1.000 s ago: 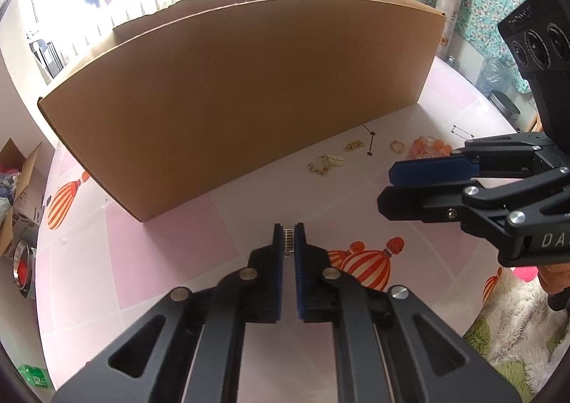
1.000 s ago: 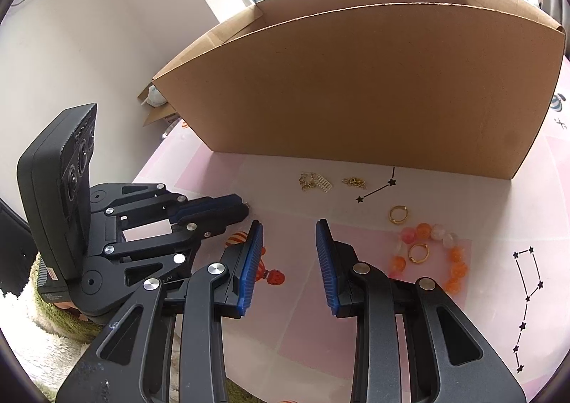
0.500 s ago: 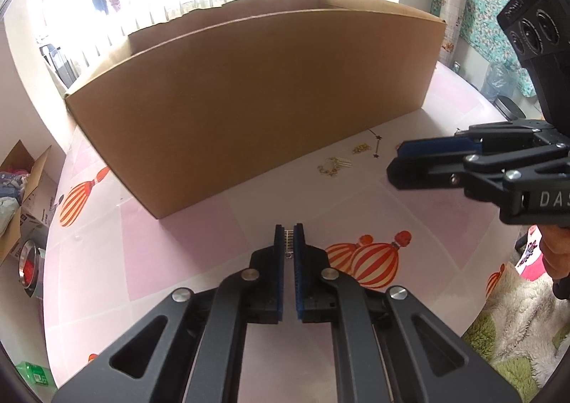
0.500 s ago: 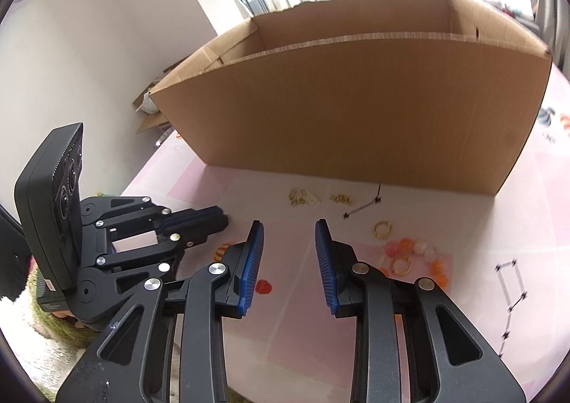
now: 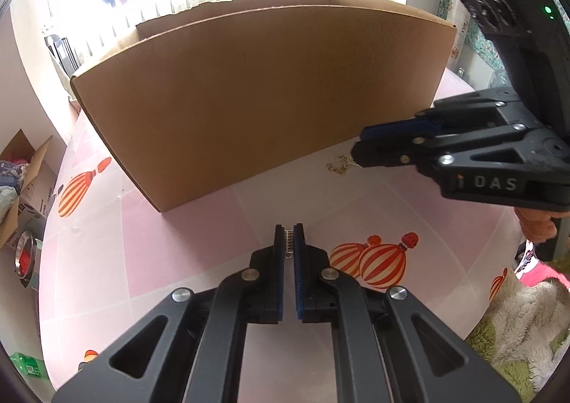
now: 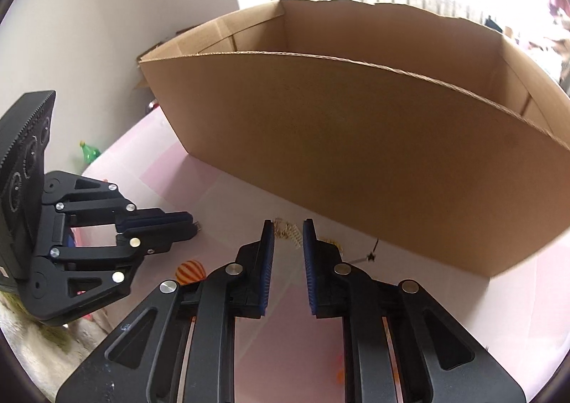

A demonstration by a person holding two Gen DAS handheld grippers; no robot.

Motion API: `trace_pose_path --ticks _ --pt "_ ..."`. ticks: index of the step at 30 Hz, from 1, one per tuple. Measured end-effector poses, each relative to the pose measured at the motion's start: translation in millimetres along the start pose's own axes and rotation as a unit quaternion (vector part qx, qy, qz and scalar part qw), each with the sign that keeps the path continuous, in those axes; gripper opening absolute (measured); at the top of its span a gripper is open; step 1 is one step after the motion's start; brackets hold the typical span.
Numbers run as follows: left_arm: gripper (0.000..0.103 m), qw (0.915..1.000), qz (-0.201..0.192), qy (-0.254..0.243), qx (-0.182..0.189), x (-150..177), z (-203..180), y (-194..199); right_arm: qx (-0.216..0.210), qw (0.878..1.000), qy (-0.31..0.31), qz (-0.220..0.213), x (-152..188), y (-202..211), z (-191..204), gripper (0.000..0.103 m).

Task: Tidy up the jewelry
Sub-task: 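Close the right gripper on the gold chain charm while the left gripper holds the spring, then carry both gold charms over the box with both grippers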

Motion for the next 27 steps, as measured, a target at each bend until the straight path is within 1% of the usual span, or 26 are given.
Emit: trace_pose_path --ticks 7,8,11,14,20,25,27 --pt "0.004 0.9999 -0.001 0.009 0.007 0 6 -3 -0.001 0.999 0.03 0.031 1 -21 4 0.015" --pt "0.004 0.9999 0.0 0.01 0.007 0 7 -4 0.002 0.999 0.037 0.03 1 -23 6 0.014" --pt "0.004 0.9999 0.0 0.011 0.007 2 9 -5 0.008 0.998 0.051 0.032 3 -25 10 0.007" --pt "0.004 0.9999 -0.001 0.013 0.008 3 11 -6 0.01 0.998 0.052 0.031 3 -27 13 0.007" --pt "0.004 0.9999 0.0 0.012 0.006 3 13 -7 -0.001 0.999 0.029 0.028 3 -22 13 0.006" --pt "0.004 0.9999 -0.001 0.012 0.004 4 16 -10 -0.011 1.0 0.007 0.015 4 -7 15 0.006" --pt "0.004 0.9999 -0.003 0.013 0.004 3 12 -8 -0.019 1.0 -0.004 0.01 6 2 17 0.006"
Point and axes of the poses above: each gripper's, at about its wrist camera, not at the fingertips, and y roughly against the way its jaws point, z to its left, x to its underside, the point moved 10 cm from there along -y, roughly the way its jaws point, and after that the axes turned 15 degrees about -y, right-handed, at the moved point
